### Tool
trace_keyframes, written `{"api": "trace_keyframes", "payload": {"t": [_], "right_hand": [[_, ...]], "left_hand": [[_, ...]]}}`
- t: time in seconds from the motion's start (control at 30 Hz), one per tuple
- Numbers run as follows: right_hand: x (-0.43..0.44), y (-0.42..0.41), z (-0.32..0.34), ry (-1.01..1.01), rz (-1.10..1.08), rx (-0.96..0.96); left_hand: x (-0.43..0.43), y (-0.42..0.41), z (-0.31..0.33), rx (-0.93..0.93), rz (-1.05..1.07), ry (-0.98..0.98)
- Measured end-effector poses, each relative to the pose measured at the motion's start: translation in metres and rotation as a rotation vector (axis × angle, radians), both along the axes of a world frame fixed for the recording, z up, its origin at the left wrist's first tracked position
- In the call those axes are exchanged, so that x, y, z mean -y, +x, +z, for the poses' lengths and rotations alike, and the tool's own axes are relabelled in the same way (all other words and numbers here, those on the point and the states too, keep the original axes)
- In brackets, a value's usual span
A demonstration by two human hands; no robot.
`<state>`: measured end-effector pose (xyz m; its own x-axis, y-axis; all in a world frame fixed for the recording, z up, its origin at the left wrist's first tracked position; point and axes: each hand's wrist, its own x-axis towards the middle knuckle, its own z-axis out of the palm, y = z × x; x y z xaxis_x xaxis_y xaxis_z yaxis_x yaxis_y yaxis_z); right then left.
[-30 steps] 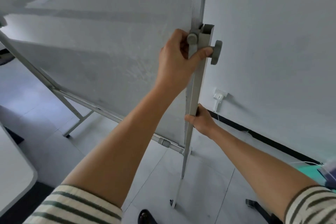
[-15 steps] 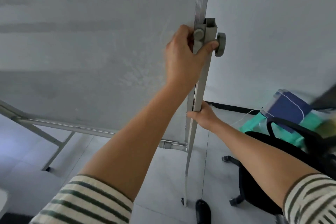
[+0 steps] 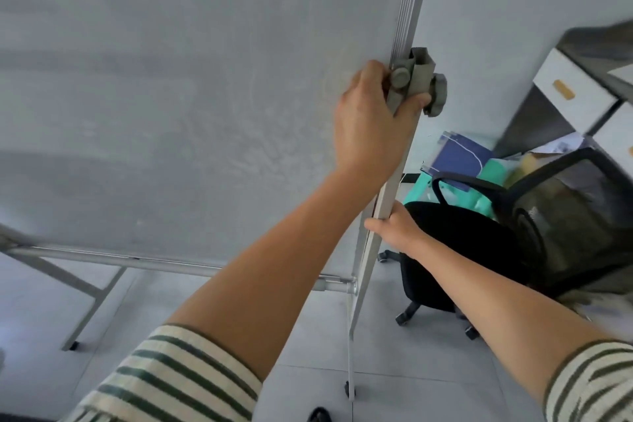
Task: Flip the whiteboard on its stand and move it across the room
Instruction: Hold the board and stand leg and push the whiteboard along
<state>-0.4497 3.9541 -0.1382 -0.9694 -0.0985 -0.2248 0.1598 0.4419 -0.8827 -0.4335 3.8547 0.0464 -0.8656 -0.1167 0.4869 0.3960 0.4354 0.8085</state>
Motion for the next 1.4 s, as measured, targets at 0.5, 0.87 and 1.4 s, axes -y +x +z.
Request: {"api": "trace_keyframes", "payload": {"t": [0.5,0.87,1.4], "right_hand": [[-0.087,0.184,-0.021,0.037,0.003,-0.037],[-0.117,0.333,-0.023,0.018,-0.128,-0.027],[-0.138,0.563,-0.030,-0.012,-0.248,-0.041]], "left_hand": [[-0.079,0.193,0.000,0.024,0.026,0.026],[-0.107,0.329,-0.003,0.013,-0.107,-0.019],[-0.130,0.550,-0.007,-0.002,-0.238,0.007]]}}
